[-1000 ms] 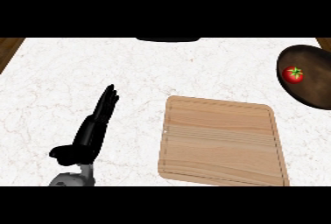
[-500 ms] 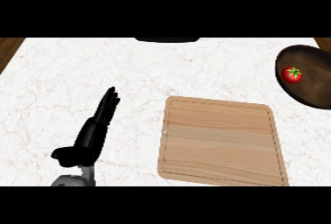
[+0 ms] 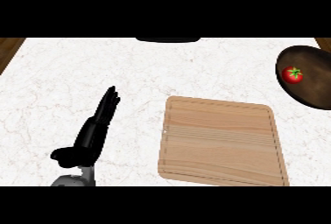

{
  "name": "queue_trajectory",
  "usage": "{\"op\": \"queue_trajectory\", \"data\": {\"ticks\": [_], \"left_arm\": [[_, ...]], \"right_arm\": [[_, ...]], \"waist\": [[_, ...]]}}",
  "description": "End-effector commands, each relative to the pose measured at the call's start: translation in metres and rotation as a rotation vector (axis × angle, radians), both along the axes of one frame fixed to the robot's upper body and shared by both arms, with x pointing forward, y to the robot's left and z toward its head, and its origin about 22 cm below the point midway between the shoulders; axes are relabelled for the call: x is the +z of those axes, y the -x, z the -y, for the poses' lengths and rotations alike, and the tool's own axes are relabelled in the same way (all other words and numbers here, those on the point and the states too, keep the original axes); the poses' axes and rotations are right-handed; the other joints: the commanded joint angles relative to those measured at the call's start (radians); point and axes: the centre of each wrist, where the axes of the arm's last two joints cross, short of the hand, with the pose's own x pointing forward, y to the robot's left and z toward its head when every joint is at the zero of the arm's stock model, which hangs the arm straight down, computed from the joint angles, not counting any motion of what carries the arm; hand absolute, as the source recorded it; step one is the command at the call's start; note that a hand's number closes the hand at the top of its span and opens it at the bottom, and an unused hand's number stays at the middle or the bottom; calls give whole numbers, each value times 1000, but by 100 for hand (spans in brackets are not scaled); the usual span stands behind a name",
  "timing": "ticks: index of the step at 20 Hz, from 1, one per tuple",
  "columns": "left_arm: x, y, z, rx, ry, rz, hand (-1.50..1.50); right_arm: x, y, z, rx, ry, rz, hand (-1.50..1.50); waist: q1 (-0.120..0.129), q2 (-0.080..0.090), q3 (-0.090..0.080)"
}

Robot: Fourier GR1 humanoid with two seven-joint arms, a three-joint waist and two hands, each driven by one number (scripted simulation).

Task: Pick the tomato from the cutting board and place it in the pan

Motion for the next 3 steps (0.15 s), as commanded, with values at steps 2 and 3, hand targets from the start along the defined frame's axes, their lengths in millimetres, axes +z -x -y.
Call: {"op": "queue_trajectory", "data": {"ticks": [2,3], "left_arm": [[11,-5,6,-1,-5,13,0],[-3,3,6,11,-4,-2,0]], "right_arm": [[-6,3,-1,120,-18,105,-150],[0,6,3,125,18,96,-150]], "waist": [[1,0,1],[-4,-2,-1]]}}
